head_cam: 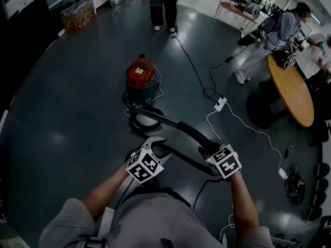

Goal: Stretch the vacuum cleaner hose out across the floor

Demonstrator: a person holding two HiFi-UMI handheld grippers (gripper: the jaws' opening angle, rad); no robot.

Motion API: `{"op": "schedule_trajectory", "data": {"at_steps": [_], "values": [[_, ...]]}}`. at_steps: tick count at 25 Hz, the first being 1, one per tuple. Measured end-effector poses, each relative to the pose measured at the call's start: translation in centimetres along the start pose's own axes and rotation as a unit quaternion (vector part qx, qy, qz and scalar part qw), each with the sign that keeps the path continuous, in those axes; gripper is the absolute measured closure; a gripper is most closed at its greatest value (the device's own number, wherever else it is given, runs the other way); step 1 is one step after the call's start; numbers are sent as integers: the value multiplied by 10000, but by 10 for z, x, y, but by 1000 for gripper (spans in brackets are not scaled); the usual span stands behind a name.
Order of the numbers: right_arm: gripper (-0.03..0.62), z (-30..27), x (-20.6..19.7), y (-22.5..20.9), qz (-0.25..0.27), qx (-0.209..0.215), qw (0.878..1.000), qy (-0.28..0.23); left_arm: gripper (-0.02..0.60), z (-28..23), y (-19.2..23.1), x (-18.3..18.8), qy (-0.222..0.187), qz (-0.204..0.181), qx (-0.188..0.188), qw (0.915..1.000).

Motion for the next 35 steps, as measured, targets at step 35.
{"op": "schedule_trajectory", "data": {"at_steps": [35], "values": [[484, 33, -10, 442, -3428, -2284, 9106, -337, 293, 155, -120, -144, -377, 3410, -3577, 8686]]}}
Point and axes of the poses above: the fingertips, and each gripper's own axes: z backward along the fingers, y to its left, x out of its top, the point moved 10 cm from there along z, backward along the fingers, and after that the axes turned 8 degrees about -x, right-handed, at the moved point
